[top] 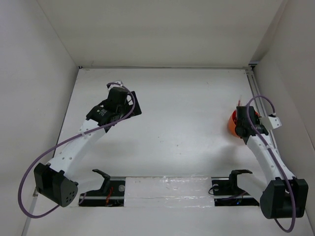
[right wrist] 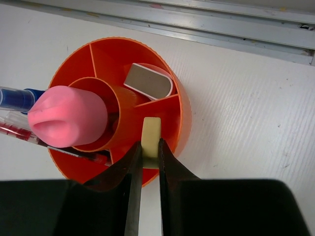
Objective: Sort the stationery into containers
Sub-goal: Place the stationery in the storage box.
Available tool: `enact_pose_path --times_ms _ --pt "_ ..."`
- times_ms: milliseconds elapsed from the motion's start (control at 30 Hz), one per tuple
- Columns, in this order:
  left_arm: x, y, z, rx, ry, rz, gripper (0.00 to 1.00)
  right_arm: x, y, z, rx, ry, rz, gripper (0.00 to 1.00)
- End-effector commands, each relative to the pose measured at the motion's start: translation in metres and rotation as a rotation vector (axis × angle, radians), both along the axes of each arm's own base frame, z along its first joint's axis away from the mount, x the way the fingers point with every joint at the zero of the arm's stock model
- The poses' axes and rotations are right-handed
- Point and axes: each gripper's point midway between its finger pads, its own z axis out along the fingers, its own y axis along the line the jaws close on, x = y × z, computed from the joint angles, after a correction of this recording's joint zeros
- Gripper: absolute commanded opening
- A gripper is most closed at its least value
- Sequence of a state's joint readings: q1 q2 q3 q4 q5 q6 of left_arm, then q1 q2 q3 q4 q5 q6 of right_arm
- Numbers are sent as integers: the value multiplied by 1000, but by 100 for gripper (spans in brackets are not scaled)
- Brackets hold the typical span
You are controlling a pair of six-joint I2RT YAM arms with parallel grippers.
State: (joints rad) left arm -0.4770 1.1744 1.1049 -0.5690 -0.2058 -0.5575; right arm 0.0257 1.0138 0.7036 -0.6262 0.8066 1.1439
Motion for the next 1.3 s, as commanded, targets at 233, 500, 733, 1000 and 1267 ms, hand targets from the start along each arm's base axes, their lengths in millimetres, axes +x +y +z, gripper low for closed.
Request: enact_pose_path --times_ms 233,500,733,1000,1267 --pt "-1 -1 5 -9 -28 -15 100 23 -1 5 17 -93 31 0" --pt "-1 -1 5 -9 -28 -15 100 25 -3 1 19 -79 34 0" --pt "0 -3 6 -12 -35 -28 100 18 -1 -5 27 -78 41 22" --pt "-1 -4 9 -22 -40 -34 100 18 0 -1 24 -85 57 34" --pt "-2 -6 6 -28 -37 -41 100 17 8 23 48 -159 107 34"
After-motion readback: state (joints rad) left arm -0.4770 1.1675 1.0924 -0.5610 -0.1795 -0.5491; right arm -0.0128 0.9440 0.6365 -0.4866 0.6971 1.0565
